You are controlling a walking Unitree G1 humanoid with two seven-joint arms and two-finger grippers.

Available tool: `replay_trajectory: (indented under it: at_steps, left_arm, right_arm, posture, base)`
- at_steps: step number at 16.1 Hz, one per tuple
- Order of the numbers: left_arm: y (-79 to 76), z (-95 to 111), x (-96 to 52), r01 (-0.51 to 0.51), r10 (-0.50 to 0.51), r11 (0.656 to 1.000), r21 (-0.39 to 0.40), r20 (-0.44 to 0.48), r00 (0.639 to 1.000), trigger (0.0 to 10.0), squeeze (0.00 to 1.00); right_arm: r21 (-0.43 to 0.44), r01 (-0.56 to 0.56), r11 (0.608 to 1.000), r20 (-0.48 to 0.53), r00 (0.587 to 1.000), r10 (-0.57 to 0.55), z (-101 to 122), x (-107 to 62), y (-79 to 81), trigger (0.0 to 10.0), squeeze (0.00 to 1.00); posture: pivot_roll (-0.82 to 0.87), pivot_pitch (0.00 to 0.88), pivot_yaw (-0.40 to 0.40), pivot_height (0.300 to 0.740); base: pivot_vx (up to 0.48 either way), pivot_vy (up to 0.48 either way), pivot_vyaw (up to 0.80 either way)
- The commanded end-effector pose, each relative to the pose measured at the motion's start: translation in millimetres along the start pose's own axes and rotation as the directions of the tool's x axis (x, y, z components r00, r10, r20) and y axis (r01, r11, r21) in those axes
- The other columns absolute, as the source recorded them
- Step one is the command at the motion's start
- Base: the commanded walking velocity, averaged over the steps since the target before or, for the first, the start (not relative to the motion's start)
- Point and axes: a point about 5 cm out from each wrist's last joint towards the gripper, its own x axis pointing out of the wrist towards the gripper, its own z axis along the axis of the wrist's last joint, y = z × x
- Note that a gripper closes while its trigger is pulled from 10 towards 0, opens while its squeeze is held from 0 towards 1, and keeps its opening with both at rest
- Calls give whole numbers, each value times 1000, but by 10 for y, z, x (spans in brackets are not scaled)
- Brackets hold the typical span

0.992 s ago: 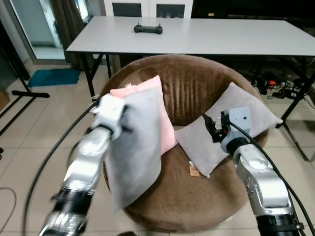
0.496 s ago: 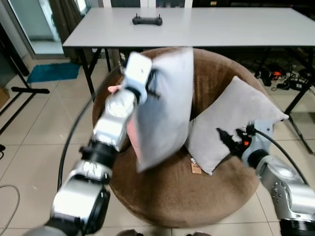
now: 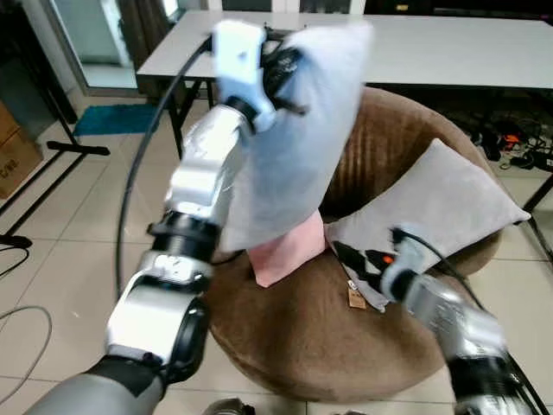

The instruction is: Move the pillow to the sofa from floor

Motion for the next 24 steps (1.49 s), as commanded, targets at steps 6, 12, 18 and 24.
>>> replay_trajectory:
  at_steps: [6,12,18,24]
  left_arm:
    - [-392,828,332,139,-88,977,-163,288,954,10000,0]
    - [-359,596,205,94,-24,945,-314,219,975,10000,0]
    - [-88,384,-39,4,41,947,-320,133,990,10000,0]
    - [-132,-88,-325,-14,10,930,-367,-13,1000,10000,0]
  right_arm:
    - [-373,-13,928,-227,971,-78,-339,320,116,10000,0]
    - [364,26,931,254,959,-126,358,430,142,10000,0]
    - [501,26,865,328,919,-218,301,279,-131,10000,0]
    - [506,-40,862,390,902,-187,392,210,-130,10000,0]
  posture:
    - [37,0,47,740]
    - [45,0,46,740]
    - [46,0,41,740]
    - [41,0,34,740]
  base:
    - [0,0,0]
    - [0,0,0]
    - [0,0,0]
    - [0,0,0]
